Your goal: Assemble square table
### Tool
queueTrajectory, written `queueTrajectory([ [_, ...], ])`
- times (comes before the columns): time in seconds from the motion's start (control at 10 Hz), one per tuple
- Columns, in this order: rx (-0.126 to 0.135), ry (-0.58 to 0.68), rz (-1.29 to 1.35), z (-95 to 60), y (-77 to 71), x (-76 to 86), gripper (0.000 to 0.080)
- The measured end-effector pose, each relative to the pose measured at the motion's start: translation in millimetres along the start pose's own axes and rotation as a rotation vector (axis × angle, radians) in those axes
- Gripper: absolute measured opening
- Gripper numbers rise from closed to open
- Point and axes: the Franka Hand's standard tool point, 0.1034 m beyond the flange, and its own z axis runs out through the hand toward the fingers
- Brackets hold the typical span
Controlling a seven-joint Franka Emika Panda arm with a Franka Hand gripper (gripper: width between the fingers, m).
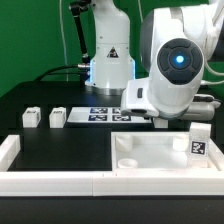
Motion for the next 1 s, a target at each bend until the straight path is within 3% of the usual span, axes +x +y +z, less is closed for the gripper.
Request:
queueTrajectory([
  [0.2,0.0,-0.003,0.015,1.3,1.5,-0.2,0.0649],
  [0.3,0.001,-0.004,0.016,1.5,1.8,-0.2,0.0555],
  [0.4,0.001,-0.004,0.017,1.6,2.0,-0.2,0.0555],
  [0.5,0.002,-0.004,0.017,1.5,2.3,-0.1,0.0354],
  [0.6,0.002,-0.004,0.017,1.4,2.5,0.0,0.0285],
  [1.0,0.004,-0.004,0.019,1.2,3.2,0.2,0.0285],
])
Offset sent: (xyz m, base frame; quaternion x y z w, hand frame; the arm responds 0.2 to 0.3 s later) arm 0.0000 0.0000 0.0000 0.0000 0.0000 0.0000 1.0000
